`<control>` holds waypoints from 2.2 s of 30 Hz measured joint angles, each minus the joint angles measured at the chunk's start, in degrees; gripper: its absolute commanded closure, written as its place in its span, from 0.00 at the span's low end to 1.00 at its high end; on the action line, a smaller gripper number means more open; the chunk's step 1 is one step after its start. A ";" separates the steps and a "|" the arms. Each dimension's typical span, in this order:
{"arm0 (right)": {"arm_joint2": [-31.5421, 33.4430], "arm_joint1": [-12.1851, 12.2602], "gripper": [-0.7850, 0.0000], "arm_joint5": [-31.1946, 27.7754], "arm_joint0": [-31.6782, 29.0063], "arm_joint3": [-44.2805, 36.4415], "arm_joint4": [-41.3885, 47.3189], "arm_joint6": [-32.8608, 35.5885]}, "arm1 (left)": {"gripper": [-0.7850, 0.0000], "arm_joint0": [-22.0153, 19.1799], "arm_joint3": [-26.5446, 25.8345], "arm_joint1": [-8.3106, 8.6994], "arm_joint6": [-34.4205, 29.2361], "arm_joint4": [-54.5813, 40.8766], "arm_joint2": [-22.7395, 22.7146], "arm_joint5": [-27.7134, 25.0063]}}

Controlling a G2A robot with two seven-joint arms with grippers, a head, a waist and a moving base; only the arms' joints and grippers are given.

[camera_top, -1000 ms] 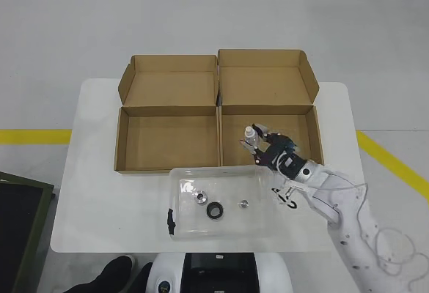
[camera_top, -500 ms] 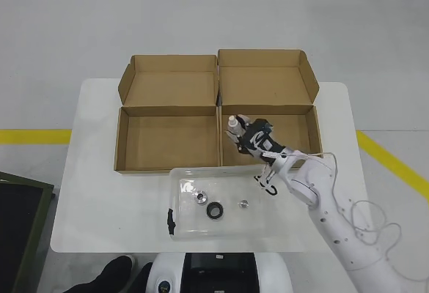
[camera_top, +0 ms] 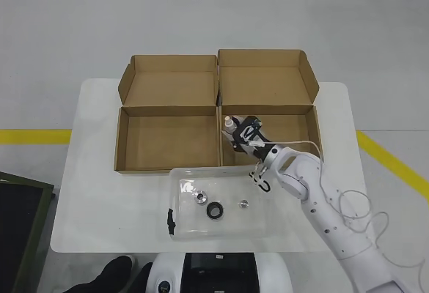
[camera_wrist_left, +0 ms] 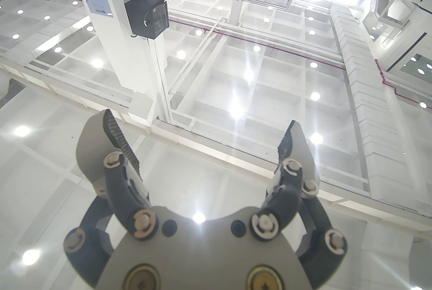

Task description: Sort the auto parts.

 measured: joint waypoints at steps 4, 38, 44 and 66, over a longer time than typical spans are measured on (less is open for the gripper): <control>-0.46 -0.27 0.96 0.08 0.63 1.51 -0.10 0.15 | 0.00 0.00 0.00 0.00 0.00 0.00 0.00 0.00; 9.05 1.98 0.00 -7.37 -5.29 -13.74 -3.35 3.62 | 0.00 0.00 0.00 0.00 0.00 0.00 0.00 0.00; 11.01 3.12 0.00 -16.58 -9.05 -22.10 -2.34 6.70 | 0.00 0.00 0.00 0.00 0.00 0.00 0.00 0.00; 10.26 6.76 0.00 -35.90 -19.22 -36.46 -4.50 21.71 | 0.00 0.00 0.00 0.00 0.00 0.00 0.00 0.00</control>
